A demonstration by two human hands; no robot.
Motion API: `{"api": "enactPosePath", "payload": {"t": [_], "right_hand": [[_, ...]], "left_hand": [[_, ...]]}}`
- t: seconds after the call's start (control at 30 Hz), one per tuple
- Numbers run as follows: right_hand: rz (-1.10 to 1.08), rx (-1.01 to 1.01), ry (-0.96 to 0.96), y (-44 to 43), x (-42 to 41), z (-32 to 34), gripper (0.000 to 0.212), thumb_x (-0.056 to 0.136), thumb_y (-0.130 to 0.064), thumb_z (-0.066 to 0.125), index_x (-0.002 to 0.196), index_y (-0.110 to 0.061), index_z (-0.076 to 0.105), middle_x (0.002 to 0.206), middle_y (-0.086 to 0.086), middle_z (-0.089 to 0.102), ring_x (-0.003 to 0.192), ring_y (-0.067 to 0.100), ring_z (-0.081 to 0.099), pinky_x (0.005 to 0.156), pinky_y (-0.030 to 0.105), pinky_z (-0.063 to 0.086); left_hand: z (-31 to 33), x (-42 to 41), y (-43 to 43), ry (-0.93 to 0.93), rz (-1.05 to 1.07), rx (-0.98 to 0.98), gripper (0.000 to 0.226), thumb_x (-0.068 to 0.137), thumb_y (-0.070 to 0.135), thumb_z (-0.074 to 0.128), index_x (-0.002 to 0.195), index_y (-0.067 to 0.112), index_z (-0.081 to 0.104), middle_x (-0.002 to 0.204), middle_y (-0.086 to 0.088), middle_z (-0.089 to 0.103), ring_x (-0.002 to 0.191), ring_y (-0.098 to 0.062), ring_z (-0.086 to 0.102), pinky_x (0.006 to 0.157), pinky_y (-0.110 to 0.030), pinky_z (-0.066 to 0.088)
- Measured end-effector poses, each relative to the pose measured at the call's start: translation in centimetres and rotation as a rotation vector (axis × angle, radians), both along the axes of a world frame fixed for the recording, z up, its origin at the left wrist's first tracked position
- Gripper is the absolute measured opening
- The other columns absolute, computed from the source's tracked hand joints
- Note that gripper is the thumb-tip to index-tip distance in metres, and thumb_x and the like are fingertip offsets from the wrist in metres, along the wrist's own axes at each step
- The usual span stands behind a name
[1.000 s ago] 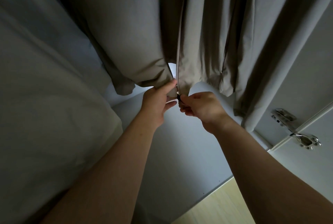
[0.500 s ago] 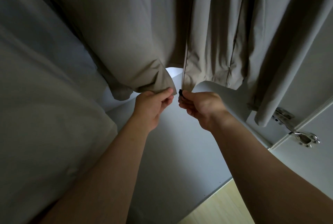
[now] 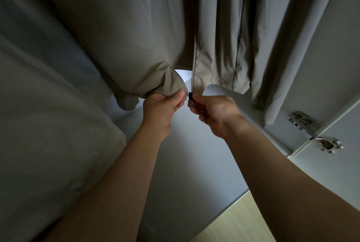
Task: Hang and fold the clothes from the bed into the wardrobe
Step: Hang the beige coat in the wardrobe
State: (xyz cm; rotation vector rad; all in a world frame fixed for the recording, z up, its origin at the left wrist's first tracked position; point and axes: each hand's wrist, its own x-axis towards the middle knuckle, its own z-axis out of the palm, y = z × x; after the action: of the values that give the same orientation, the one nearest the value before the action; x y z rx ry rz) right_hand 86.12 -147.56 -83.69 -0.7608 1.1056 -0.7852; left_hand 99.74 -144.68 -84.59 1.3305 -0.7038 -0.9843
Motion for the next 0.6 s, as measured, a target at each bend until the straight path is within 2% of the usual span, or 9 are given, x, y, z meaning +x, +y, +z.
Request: {"api": "enactPosePath", "payload": {"t": [0.3,0.5,0.6], "right_hand": [[0.004,-0.009,-0.003,0.0,0.4,-0.1,0.015,0.088,-0.017,0.071,0.095,-0.005,0.076,0.077,0.005,0.073,0.061,0.012,0.065,0.051,0.02,0.039],[-0.017,-0.02,0.019,-0.1,0.5,-0.2,0.015,0.088,-0.016,0.07,0.092,-0.003,0.076,0.077,0.006,0.074,0.061,0.012,0.065,0.053,0.022,0.04],[-0.05,-0.02,0.026,0.0,0.7,-0.2,0.015,0.087,-0.016,0.071,0.09,-0.002,0.076,0.079,0.008,0.076,0.06,0.013,0.066,0.052,0.022,0.042]], "left_hand": [[0.3,-0.2,0.0,-0.071,0.038,-0.035,0.018,0.091,0.0,0.066,0.106,-0.01,0.068,0.086,-0.01,0.069,0.073,-0.01,0.068,0.074,-0.02,0.054],[0.1,0.5,0.1,-0.373,0.019,-0.004,0.005,0.09,0.009,0.07,0.087,0.011,0.074,0.079,-0.004,0.073,0.076,-0.014,0.069,0.084,-0.036,0.057],[0.2,0.8,0.0,-0.519,0.016,0.005,0.006,0.088,0.016,0.073,0.087,0.01,0.076,0.08,-0.006,0.074,0.077,-0.019,0.069,0.081,-0.039,0.056]]}}
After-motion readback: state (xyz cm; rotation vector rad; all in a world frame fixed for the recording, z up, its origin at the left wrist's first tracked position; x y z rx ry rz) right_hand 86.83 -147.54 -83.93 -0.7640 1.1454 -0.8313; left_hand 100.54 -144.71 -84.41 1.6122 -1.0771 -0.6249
